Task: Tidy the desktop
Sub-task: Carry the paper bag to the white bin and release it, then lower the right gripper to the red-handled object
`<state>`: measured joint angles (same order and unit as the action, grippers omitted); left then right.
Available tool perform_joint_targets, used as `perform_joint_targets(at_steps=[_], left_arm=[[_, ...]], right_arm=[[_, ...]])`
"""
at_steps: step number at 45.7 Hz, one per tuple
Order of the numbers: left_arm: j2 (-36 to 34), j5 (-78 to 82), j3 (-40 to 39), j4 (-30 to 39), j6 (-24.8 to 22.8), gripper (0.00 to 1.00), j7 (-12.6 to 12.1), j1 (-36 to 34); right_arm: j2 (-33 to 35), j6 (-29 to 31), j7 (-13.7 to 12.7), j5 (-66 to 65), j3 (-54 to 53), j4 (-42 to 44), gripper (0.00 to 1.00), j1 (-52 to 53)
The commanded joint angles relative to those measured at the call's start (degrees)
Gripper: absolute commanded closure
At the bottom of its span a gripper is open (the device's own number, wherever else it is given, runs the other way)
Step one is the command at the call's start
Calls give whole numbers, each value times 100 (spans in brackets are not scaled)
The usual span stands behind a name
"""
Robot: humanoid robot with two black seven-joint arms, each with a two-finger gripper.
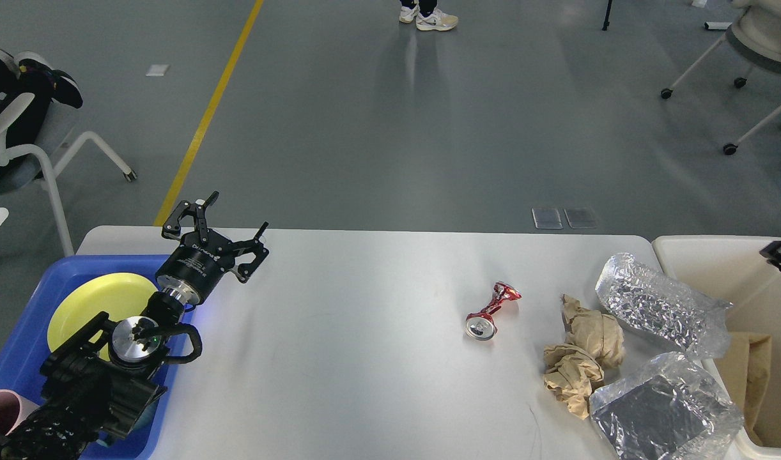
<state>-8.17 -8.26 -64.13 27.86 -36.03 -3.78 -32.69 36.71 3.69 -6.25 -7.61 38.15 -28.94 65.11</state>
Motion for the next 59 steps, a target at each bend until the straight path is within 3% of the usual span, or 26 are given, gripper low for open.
perform_joint_targets(at_steps=[1,9,13,22,28,32,40,48,59], left_arm=[[0,0,-3,0,0,4,0,0],[0,0,5,0,0,4,0,0],[0,0,5,0,0,4,0,0],[0,0,-3,0,0,4,0,0],[0,0,5,0,0,4,0,0],[0,0,-3,0,0,4,0,0],[0,0,-3,0,0,4,0,0],[0,0,-3,0,0,4,0,0],[0,0,5,0,0,4,0,0]], right_arm=[[-339,9,1,-4,912,-743,0,1204],[-840,79,-7,22,1879,-1999,0,2786],[-964,386,-7,22,2266,-2755,0,3673],[-1122,1624,-7,49,2566,-3925,0,5353],[-1210,2820,1,171,2557,-4198,0,6101],[-1245,3190,1,487,2522,-4189,0,6154],[-1245,2989,1,594,2426,-4067,0,5066],[-1254,2093,-7,594,2092,-3882,0,3571],[-1368,872,-16,602,1749,-3592,0,2472]])
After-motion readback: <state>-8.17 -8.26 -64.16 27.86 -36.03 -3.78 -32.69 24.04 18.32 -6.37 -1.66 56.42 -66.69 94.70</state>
